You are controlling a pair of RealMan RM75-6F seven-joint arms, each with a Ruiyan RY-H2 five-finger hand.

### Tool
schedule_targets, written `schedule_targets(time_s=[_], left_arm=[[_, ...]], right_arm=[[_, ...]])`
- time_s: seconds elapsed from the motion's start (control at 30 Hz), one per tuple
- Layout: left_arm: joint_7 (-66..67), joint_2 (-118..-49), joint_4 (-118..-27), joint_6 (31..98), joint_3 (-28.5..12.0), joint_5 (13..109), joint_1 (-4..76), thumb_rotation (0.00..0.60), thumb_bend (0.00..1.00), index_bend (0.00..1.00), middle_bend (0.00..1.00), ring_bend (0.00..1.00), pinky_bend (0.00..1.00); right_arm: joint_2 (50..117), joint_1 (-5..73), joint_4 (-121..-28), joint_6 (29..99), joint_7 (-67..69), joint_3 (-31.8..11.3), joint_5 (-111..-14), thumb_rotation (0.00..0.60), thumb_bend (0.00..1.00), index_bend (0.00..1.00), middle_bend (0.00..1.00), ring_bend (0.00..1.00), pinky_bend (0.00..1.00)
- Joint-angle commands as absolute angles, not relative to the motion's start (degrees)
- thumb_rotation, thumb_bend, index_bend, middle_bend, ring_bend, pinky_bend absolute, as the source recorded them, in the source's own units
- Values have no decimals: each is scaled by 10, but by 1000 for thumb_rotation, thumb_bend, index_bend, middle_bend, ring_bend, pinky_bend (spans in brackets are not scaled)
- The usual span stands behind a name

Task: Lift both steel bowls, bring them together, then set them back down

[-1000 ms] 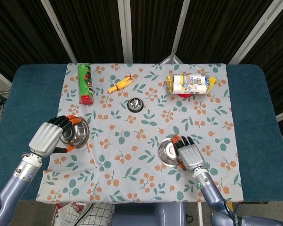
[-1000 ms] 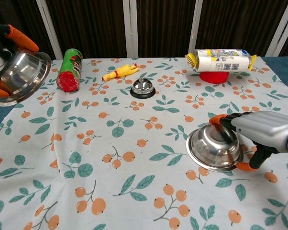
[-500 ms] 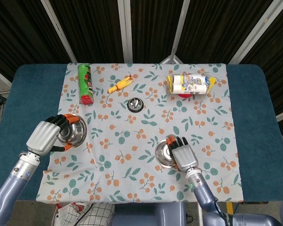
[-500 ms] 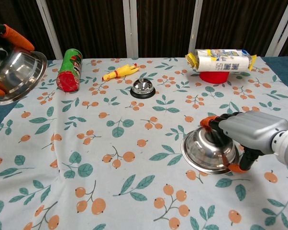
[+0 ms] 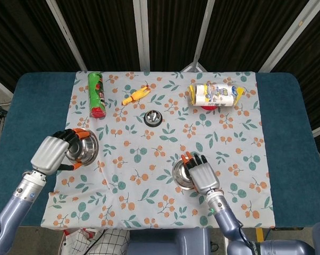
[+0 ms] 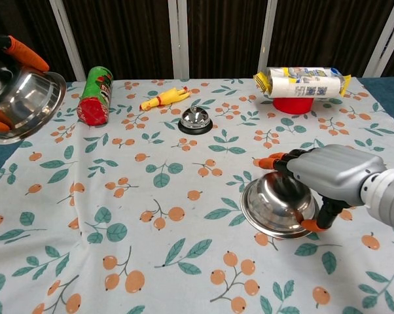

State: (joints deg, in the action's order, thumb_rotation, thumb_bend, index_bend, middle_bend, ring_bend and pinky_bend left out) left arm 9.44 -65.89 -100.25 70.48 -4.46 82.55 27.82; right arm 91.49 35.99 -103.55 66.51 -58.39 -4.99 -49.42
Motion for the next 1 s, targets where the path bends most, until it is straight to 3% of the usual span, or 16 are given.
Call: schedule_targets(time_s=[0.03,0.53,0.7,0.83,0.93,1.0], left_arm=[[96,-659,-1003,703,-45,825,278,600,581,627,659,527,755],[106,-664,-1005,695,-48,822,279,600,581,627,659,527,755],[111,-666,-1004,693,-47,821,279,600,580,627,659,527,755],[113,-668,-1003,689,-48,818,280,600,581,628,660,527,755],[115,-669,-1004,687,-48,818,281,600,581,628,660,527,755],[117,-670,-1005,686,-48,818,281,600,580,628,660,527,755]], right_arm=[[916,364,-1043,669,-588,-48,-493,600,332,0,0,0,141],[941,383,-1037,678,-613,-35,-464,600,332,0,0,0,189],[942,390,-1028,680,-618,-34,-449,600,331,0,0,11,370],[939,392,-1027,681,-612,-34,-449,600,332,18,52,129,559],[937,393,-1027,682,-607,-33,-454,600,332,152,182,247,662],[935,394,-1028,680,-603,-31,-453,600,332,313,284,343,723]])
